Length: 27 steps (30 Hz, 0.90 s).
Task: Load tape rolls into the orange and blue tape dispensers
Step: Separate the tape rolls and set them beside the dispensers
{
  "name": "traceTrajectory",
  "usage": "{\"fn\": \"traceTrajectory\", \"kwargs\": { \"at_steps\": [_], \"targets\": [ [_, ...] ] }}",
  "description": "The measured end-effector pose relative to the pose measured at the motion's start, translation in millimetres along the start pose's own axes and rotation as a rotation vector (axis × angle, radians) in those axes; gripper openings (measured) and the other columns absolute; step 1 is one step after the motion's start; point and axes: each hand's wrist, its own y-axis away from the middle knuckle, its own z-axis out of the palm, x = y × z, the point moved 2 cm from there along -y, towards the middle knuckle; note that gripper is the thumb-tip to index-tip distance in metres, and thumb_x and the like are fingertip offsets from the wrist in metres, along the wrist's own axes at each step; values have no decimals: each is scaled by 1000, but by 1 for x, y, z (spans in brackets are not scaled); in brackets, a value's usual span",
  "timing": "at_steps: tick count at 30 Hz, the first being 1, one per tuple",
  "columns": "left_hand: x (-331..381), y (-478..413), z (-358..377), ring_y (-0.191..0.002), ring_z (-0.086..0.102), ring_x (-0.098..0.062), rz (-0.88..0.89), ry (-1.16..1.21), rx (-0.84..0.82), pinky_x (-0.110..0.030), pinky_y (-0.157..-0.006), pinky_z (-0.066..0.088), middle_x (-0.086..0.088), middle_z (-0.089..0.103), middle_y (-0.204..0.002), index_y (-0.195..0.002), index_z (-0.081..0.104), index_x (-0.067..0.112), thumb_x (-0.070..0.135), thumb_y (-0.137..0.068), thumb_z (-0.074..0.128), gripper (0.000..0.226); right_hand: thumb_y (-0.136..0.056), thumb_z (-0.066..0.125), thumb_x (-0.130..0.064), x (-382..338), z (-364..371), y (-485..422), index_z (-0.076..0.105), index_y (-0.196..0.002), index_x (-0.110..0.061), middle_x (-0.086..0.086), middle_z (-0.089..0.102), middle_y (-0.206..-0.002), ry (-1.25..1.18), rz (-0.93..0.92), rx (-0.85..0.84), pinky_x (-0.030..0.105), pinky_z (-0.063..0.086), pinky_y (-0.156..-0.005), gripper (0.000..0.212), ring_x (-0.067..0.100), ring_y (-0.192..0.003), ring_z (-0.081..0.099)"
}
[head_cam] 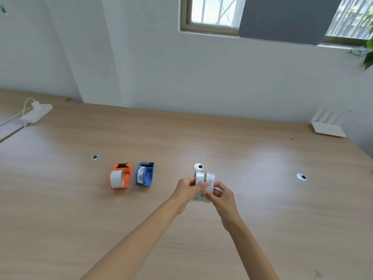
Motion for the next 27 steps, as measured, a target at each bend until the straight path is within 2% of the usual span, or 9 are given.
{"fn": "traceTrajectory", "kwargs": {
  "at_steps": [5, 9, 14, 20, 24, 27],
  "targets": [
    [-4, 7, -64, -85, 66, -19, -11, 4, -30, -23, -72, 51, -7, 72, -96, -109, 70, 7, 17, -87, 68, 24, -83, 69, -6, 14, 66, 6, 65, -95, -4, 5, 75, -77, -14, -3, 53, 14, 49, -61, 14, 12, -71, 71],
    [-11, 20, -103, -86, 65, -19, -33, 11, -22, -21, -70, 50, -7, 71, -97, -110, 69, 7, 17, -88, 67, 24, -84, 68, -5, 24, 108, 14, 67, -92, -2, 4, 74, -76, 3, -1, 66, 12, 49, -59, 9, 8, -68, 69],
    [-16, 23, -136, -85, 66, -18, -45, 20, 7, -21, -69, 51, -4, 71, -91, -105, 70, 11, 18, -88, 67, 19, -84, 67, -3, 34, 140, 10, 70, -95, -3, 6, 76, -82, -25, 13, 35, 16, 52, -63, 12, 12, -76, 72],
    [-12, 16, -163, -87, 67, -18, -51, 42, 28, -27, -81, 54, -3, 72, -90, -95, 69, 18, 18, -89, 65, 7, -84, 67, -2, 36, 164, -9, 71, -96, -2, 6, 76, -83, -42, 33, -13, 16, 52, -64, 13, 13, -77, 72],
    [-17, 4, -188, -97, 67, -24, -64, 58, 19, -38, -96, 51, -17, 73, -105, -103, 70, 10, 20, -90, 65, 17, -84, 67, -2, 40, 186, -22, 72, -95, -4, 8, 76, -85, -37, 43, -15, 18, 53, -67, 13, 15, -79, 72],
    [-27, -7, -207, -102, 66, -26, -93, 57, -9, -39, -99, 49, -17, 72, -104, -104, 69, 8, 22, -90, 65, 21, -84, 67, -4, 49, 204, -30, 73, -97, -6, 8, 77, -88, -6, 51, 12, 21, 54, -70, 14, 18, -84, 73]
  ]
}}
